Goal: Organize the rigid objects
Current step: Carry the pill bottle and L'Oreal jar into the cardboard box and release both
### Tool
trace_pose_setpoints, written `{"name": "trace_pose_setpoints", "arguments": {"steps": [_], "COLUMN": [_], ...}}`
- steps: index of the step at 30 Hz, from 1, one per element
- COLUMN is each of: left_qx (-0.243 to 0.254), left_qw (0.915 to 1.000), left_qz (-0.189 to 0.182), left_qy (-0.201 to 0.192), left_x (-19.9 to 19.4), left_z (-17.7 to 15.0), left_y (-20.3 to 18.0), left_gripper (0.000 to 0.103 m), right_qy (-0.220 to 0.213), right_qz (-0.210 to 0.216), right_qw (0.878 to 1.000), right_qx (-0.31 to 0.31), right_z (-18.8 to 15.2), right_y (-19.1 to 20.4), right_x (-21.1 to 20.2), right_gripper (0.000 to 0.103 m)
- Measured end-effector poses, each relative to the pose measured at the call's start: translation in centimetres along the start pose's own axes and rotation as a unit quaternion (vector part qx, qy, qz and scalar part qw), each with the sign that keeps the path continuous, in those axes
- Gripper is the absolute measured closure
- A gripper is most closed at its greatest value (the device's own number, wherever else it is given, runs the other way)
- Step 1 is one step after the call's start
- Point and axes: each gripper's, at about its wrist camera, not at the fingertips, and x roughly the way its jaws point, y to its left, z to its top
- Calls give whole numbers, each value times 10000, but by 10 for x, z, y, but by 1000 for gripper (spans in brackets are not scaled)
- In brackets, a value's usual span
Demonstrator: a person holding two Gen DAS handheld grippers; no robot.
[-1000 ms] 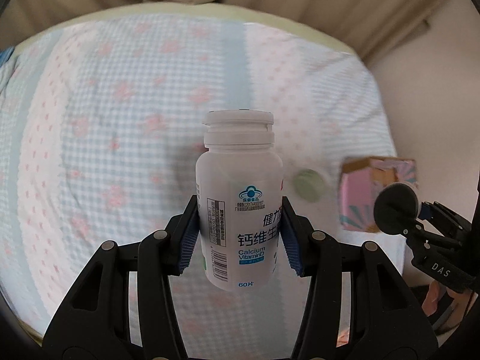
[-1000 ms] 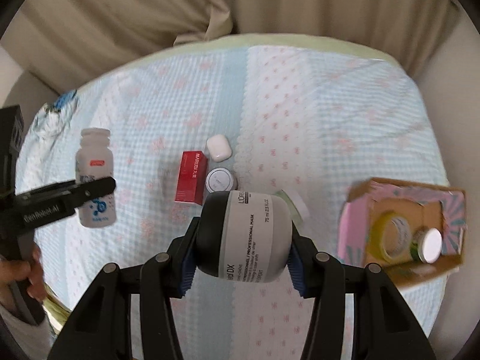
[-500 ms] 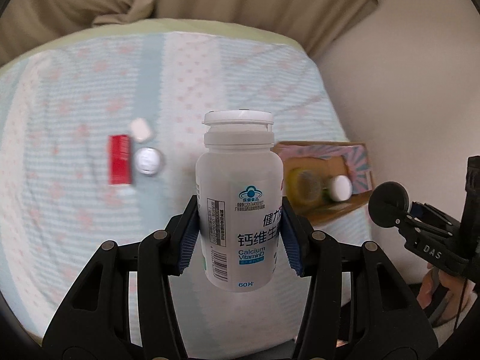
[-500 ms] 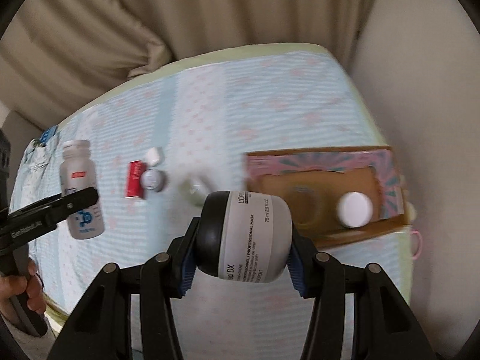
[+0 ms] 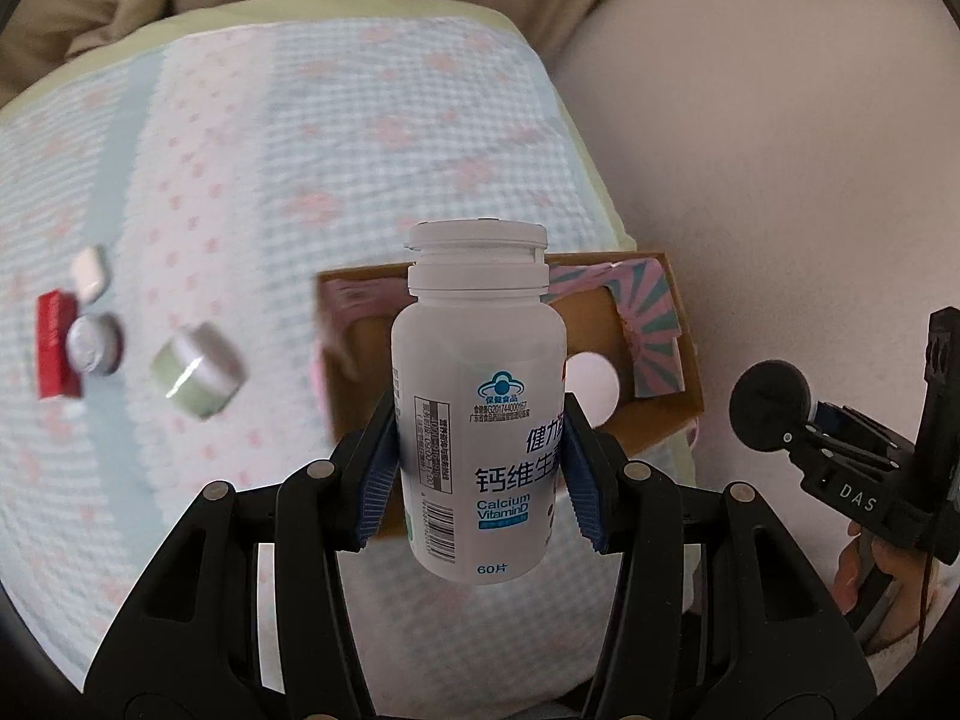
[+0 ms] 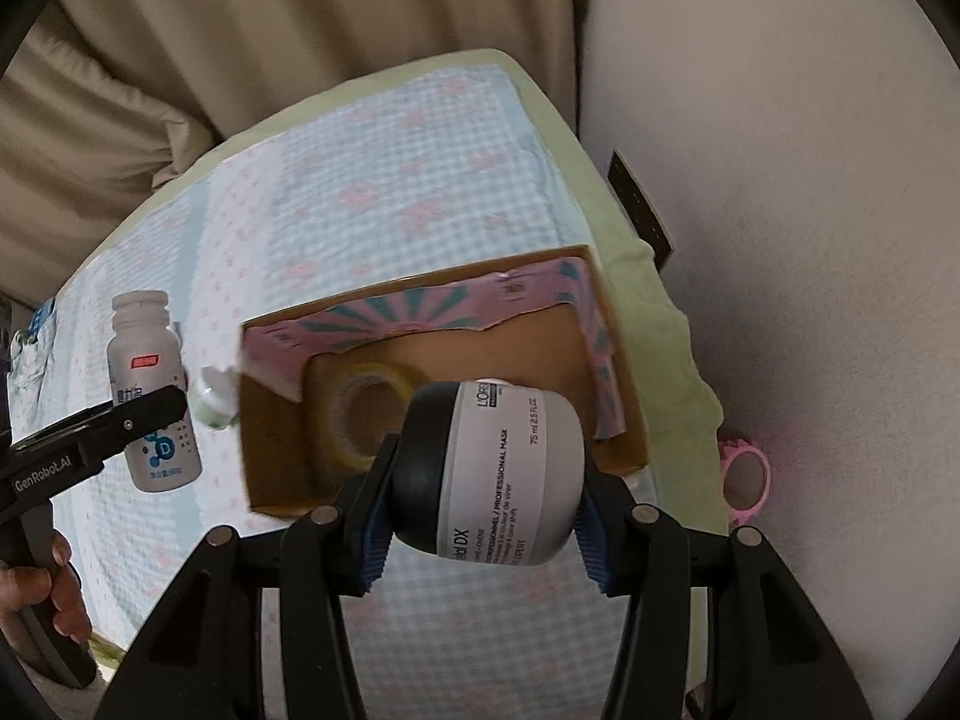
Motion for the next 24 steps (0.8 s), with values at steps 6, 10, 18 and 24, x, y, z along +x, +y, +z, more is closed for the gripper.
{"name": "trace_pose_setpoints", "arguments": {"steps": [6,10,18,24], "left_qx": [83,138,386,658], "left_qw": [9996,9985,9948,9922], "left_qz": [215,406,795,921], "left_qy": [184,334,512,517], "left_x": [53,90,134,141], "left_z": [15,17,11,9], "left_y": [-18,-17,-15,-19], "left_gripper": [57,57,57,57], "right_qy": [150,266,426,512], "right_qz": [109,134,204,150], "right_qw": [9998,9993,9983,9976], "right_qx": [-52,-212,-354,-436], "right_z": [20,30,37,40], "right_y": [-27,-33,-36,-34], "right_x": [44,78,128,142], "right_gripper": [56,56,56,55]}}
